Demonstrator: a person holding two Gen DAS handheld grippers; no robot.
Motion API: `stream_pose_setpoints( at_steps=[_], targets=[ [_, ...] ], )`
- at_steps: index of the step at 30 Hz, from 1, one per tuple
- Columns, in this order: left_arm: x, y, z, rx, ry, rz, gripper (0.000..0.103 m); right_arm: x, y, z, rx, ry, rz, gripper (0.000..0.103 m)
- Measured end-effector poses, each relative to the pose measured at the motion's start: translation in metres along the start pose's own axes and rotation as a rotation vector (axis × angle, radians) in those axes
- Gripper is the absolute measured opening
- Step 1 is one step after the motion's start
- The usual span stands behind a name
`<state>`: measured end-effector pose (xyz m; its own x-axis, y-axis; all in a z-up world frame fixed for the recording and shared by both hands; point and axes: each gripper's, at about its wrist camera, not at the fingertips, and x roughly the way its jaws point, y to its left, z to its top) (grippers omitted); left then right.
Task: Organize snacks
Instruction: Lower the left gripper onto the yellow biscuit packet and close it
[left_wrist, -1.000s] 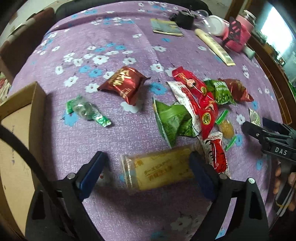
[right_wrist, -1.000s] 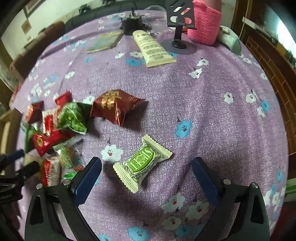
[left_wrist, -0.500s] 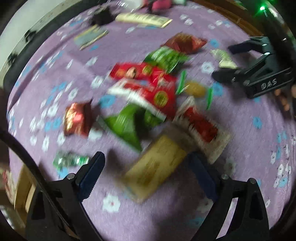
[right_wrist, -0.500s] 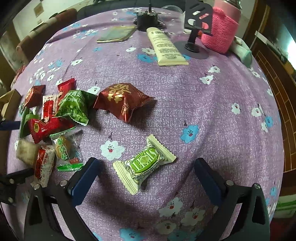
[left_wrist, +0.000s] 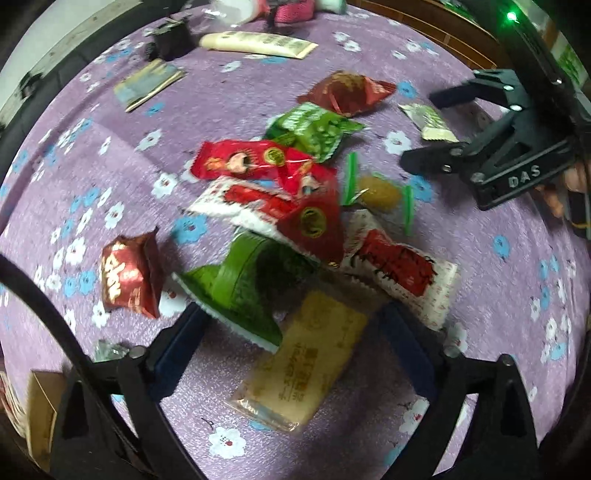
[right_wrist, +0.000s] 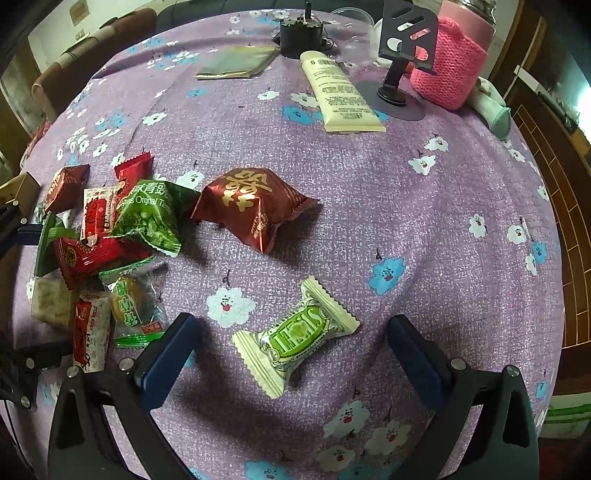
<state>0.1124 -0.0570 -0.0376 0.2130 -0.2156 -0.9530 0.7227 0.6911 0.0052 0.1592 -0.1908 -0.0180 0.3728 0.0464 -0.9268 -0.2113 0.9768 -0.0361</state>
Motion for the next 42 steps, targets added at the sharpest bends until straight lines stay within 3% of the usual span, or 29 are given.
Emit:
stream_pose_setpoints(
  at_steps=[3, 4, 7, 14, 15, 17, 18, 19, 24, 26, 30, 35, 38, 40, 42],
  targets=[
    [-0.004, 0.002, 0.004, 0.018, 0.010, -0.013, 0.075, 0.000, 0.000, 0.001, 0.001, -0.006, -0.002, 0.103],
    [-0.004, 0.005, 0.005, 0.012, 0.008, -0.006, 0.060, 0.001, 0.000, 0.002, 0.000, -0.004, -0.001, 0.103],
    [-0.007, 0.022, 0.006, -0.014, -0.005, -0.002, 0.042, 0.002, 0.002, 0.004, 0.003, 0.004, -0.001, 0.103],
    [-0.007, 0.022, 0.009, -0.021, -0.006, 0.018, 0.042, 0.006, 0.007, 0.009, -0.012, 0.009, 0.002, 0.103],
    [-0.008, 0.019, 0.007, -0.026, -0.008, 0.013, 0.045, 0.006, 0.007, 0.010, -0.013, 0.009, 0.004, 0.103],
    [-0.008, 0.014, -0.003, -0.028, 0.024, -0.025, 0.070, 0.004, 0.005, 0.006, -0.018, 0.007, 0.008, 0.103],
    [-0.003, 0.011, -0.007, -0.003, 0.059, 0.007, 0.090, 0.003, 0.004, 0.005, -0.021, 0.002, 0.012, 0.103],
    [-0.002, 0.010, -0.010, 0.001, 0.066, 0.024, 0.103, 0.003, 0.003, 0.003, -0.023, 0.000, 0.014, 0.103],
    [-0.003, 0.021, -0.012, -0.048, 0.054, 0.014, 0.103, -0.001, 0.001, -0.004, -0.028, -0.013, 0.017, 0.102],
    [-0.005, 0.024, -0.009, -0.058, 0.059, 0.015, 0.102, -0.003, 0.003, -0.004, -0.034, -0.025, 0.019, 0.095],
    [-0.009, 0.027, -0.001, -0.053, 0.062, -0.001, 0.091, -0.009, 0.013, 0.001, -0.058, -0.038, 0.012, 0.066],
    [-0.012, 0.027, 0.007, -0.078, 0.087, 0.004, 0.082, -0.011, 0.010, 0.001, -0.042, -0.033, 0.022, 0.063],
    [-0.017, 0.021, 0.017, -0.076, 0.099, 0.002, 0.063, -0.015, 0.000, -0.004, -0.028, -0.050, 0.042, 0.054],
    [-0.020, 0.016, 0.023, -0.083, 0.094, 0.036, 0.042, -0.016, -0.002, -0.005, -0.035, -0.050, 0.040, 0.050],
    [-0.022, 0.020, 0.027, -0.124, 0.091, 0.041, 0.036, -0.018, -0.004, -0.005, -0.035, -0.042, 0.035, 0.041]
  ],
)
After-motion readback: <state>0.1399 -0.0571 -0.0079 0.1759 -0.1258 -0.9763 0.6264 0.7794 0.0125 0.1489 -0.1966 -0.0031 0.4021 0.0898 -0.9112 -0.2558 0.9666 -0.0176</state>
